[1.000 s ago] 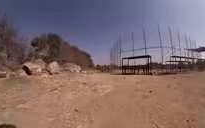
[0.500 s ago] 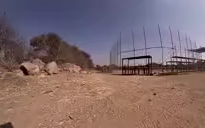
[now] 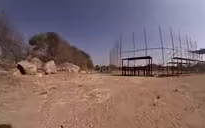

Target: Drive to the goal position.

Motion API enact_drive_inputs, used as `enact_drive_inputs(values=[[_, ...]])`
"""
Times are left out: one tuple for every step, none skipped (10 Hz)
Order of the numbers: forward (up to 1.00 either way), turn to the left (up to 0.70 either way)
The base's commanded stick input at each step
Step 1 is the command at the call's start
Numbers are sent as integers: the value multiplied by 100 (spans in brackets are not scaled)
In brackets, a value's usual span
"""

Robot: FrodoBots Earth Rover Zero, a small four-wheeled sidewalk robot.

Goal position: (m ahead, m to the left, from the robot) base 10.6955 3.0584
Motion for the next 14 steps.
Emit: enact_drive_inputs(values=[[50,0],[50,0],[50,0],[50,0],[50,0],[50,0],[50,0],[50,0],[50,0],[50,0],[50,0],[50,0],[50,0],[50,0]])
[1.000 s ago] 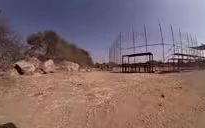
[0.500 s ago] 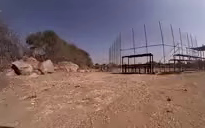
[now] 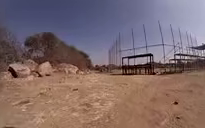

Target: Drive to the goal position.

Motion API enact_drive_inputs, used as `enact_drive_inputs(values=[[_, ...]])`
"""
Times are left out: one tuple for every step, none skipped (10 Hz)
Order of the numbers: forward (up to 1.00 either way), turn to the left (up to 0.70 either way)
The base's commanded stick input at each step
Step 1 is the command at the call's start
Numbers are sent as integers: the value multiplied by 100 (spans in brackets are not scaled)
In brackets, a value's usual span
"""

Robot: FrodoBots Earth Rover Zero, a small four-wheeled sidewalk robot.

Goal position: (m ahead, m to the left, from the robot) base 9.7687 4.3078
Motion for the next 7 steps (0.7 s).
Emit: enact_drive_inputs(values=[[50,0],[50,0],[50,0],[50,0],[50,0],[50,0],[50,0]])
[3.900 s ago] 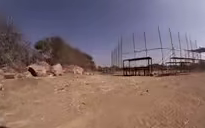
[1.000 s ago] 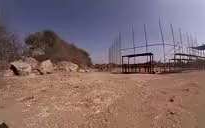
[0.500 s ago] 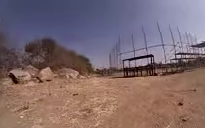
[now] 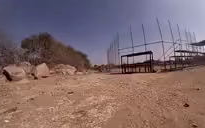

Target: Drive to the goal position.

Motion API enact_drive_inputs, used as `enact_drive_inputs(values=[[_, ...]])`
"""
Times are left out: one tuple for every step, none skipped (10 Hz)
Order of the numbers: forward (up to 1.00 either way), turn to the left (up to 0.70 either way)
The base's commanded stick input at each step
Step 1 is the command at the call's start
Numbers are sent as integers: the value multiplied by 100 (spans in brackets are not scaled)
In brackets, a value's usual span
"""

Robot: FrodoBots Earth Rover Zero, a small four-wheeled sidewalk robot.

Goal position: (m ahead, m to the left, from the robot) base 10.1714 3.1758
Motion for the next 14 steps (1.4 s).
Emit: enact_drive_inputs(values=[[50,0],[50,0],[50,0],[50,0],[50,0],[50,0],[50,0],[50,0],[50,0],[50,0],[50,0],[50,0],[50,0],[50,0]])
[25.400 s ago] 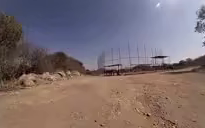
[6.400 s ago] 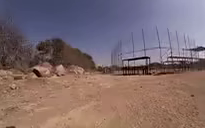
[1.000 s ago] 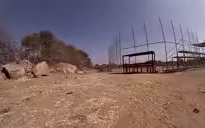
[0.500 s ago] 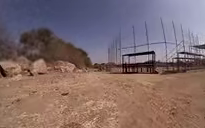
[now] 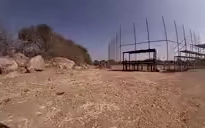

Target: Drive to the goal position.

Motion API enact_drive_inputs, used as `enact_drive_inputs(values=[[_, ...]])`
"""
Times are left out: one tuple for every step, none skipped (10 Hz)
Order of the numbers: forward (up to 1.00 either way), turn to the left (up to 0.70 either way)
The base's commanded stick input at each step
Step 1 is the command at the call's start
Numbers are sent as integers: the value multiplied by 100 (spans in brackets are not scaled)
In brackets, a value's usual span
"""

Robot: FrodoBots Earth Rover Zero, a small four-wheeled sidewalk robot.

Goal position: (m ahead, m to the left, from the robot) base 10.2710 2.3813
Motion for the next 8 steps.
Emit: enact_drive_inputs(values=[[50,0],[50,0],[50,0],[50,0],[50,0],[50,0],[50,0],[50,0]])
